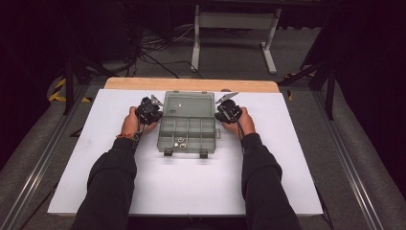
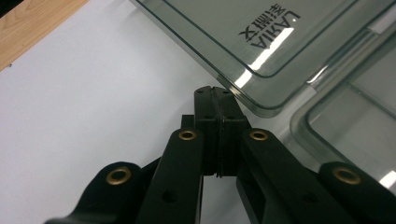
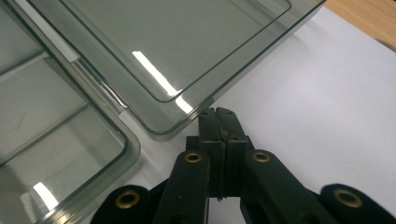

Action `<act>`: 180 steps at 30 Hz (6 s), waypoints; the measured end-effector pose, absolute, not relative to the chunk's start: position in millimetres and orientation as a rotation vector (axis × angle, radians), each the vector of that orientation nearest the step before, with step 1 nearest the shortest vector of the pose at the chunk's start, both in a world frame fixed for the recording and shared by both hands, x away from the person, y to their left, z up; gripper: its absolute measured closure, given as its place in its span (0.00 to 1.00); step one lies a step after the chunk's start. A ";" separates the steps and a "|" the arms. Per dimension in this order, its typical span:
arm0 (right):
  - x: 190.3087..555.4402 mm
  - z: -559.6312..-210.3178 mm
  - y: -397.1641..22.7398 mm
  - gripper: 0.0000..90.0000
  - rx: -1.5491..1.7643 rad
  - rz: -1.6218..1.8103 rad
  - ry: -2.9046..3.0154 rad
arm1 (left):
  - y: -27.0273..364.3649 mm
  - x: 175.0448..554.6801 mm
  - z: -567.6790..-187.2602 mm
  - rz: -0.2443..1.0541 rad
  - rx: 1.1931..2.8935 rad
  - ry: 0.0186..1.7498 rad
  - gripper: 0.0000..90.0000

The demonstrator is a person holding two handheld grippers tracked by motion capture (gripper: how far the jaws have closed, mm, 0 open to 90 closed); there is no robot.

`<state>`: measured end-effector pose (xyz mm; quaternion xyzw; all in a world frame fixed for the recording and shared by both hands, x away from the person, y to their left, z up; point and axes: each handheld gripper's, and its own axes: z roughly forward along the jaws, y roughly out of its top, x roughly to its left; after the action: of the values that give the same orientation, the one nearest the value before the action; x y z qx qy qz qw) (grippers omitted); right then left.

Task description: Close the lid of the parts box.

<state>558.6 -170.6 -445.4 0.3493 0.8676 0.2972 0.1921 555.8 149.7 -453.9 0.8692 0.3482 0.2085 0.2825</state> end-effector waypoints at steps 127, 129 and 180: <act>532.5 -375.7 -175.5 1.00 0.778 1.197 2.148 | 164.6 531.1 -373.1 0.664 2.021 0.777 0.93; 531.4 -375.7 -174.9 1.00 0.772 1.201 2.151 | 165.3 529.4 -373.1 0.659 2.021 0.770 0.93; 489.1 -384.3 -176.3 1.00 0.696 1.283 2.263 | 171.1 478.4 -382.3 0.557 2.042 0.599 0.94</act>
<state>489.1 -176.3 -384.3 0.2519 0.8194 0.4645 0.2224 478.4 171.1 -382.3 0.8271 0.2427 0.2258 0.4539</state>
